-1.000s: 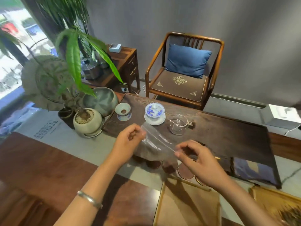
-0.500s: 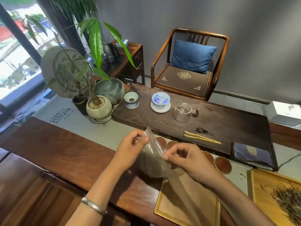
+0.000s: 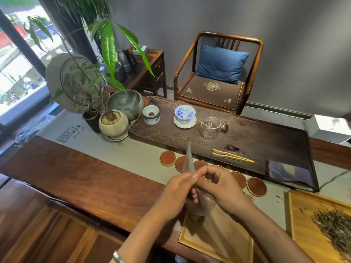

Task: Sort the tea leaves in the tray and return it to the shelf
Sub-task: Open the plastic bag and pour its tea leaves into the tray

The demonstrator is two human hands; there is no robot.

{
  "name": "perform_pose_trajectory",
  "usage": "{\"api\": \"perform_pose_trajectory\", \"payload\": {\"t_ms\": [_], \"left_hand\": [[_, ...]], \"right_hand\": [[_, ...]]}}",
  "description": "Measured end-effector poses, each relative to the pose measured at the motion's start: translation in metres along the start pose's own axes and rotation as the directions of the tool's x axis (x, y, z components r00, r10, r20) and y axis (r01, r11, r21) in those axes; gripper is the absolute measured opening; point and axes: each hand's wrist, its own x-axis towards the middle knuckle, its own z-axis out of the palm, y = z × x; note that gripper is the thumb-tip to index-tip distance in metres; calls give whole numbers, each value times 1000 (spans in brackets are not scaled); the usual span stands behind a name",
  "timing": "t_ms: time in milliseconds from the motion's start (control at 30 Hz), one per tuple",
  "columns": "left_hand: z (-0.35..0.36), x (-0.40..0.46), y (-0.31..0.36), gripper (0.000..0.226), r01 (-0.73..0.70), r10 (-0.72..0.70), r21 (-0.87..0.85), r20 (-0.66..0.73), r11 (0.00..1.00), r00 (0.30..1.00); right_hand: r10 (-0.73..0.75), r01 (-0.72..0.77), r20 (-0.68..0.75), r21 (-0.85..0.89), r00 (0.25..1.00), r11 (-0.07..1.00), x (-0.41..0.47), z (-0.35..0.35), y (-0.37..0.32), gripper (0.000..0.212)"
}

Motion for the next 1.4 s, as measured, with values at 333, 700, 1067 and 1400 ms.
{"api": "perform_pose_trajectory", "payload": {"t_ms": [333,700,1067,1400], "left_hand": [[-3,-3,0,39,-59,55,33,117,998,992],[2,0,3,42,-71,80,-70,148,995,986],[-12,9,7,44,-112,113,-180,-9,977,994],[-62,2,17,49,-57,55,287,16,956,998]], "right_hand": [[52,-72,189,99,981,992,-9,-8,-1,11],[54,-49,-16,225,998,973,-6,5,8,25],[131,-14,-117,691,984,723,0,6,17,37],[-277,62,-301,-569,913,820,-23,-36,15,27]]}}
